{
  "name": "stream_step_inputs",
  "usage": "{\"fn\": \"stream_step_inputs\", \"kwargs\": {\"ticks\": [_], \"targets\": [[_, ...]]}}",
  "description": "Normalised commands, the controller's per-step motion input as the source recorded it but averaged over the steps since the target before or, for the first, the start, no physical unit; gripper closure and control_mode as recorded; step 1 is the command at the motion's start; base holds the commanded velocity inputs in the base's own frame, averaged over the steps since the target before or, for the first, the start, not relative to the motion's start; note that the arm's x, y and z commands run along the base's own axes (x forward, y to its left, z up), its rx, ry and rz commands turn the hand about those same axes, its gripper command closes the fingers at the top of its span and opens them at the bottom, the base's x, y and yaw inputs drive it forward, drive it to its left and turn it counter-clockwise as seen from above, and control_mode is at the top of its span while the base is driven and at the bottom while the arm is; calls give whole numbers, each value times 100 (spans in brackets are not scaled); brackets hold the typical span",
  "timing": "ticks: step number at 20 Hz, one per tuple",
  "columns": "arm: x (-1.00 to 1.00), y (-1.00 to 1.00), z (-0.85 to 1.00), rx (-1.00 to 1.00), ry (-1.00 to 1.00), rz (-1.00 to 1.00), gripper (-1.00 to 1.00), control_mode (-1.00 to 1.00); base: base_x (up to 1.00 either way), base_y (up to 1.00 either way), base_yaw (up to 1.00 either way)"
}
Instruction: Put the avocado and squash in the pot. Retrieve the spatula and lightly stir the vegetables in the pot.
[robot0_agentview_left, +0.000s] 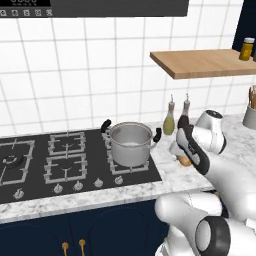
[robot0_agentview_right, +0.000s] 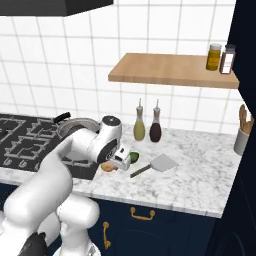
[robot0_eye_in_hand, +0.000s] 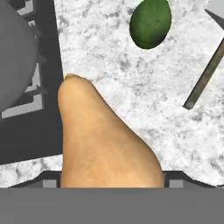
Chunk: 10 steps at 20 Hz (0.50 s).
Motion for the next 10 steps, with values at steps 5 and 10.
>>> {"fn": "stream_step_inputs", "kwargs": {"ticks": [5, 10], "targets": [[-83, 35, 100, -15, -26, 5, 100, -100, 0, 0, 0], [-23, 70, 100, -15, -8, 0, 100, -100, 0, 0, 0]]}}
